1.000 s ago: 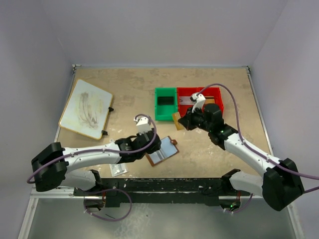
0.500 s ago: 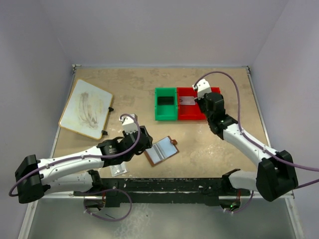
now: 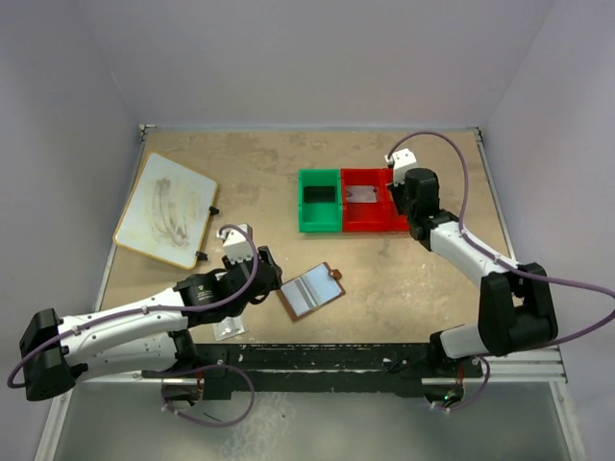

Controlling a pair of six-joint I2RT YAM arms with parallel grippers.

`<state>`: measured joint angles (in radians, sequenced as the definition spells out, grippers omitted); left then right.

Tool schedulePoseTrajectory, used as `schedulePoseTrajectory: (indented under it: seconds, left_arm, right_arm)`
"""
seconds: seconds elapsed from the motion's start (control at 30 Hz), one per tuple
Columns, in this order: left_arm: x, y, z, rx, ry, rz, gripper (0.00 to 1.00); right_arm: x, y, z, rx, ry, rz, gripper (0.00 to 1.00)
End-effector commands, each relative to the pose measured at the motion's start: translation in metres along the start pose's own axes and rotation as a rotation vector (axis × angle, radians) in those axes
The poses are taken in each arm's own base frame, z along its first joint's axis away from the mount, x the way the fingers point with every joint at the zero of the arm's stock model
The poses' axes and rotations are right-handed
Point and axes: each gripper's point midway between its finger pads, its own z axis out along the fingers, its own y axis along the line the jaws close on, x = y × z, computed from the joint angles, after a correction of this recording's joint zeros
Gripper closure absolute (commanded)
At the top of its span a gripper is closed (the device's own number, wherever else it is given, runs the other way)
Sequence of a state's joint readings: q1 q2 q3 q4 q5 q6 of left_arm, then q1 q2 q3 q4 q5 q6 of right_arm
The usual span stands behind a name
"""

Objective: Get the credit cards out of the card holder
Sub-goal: Place the credit card in the storage box.

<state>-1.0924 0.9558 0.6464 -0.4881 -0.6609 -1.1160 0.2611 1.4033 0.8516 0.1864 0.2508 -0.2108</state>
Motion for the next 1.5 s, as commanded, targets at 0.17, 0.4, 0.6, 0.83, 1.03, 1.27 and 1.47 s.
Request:
schedulePoseTrajectory:
  seconds: [0.17,0.4,0.6,0.83,1.03,1.27,1.47]
  left_arm:
    - [-0.011,0.011,-0.002,-0.03,-0.053,-0.041,0.42]
    - [-0.007,0.01,0.001,-0.033,-0.04,-0.033,0.42]
    - [-0.005,0.009,0.002,-0.03,-0.037,-0.035,0.42]
    - [-0.007,0.009,0.0,-0.02,-0.041,-0.036,0.42]
    - [-0.008,0.007,-0.004,-0.004,-0.031,-0.041,0.42]
    - [-0.018,0.013,-0.013,-0.02,-0.051,-0.045,0.42]
    - [-0.018,0.019,-0.013,-0.034,-0.06,-0.047,0.42]
  right_arm:
    - [-0.009,0.032,0.009,-0.167,0.005,0.087,1.0]
    - [-0.013,0.064,0.006,-0.351,-0.018,0.078,1.0]
    - [-0.022,0.062,-0.001,-0.365,-0.068,0.034,1.0]
    - [-0.025,0.018,0.019,-0.171,-0.162,-0.323,1.0]
    - [-0.031,0.03,0.041,-0.261,-0.273,-0.535,1.0]
    - [-0.02,0.026,0.07,-0.35,-0.258,-0.655,1.0]
    - [-0.024,0.025,0.078,-0.42,-0.28,-0.715,1.0]
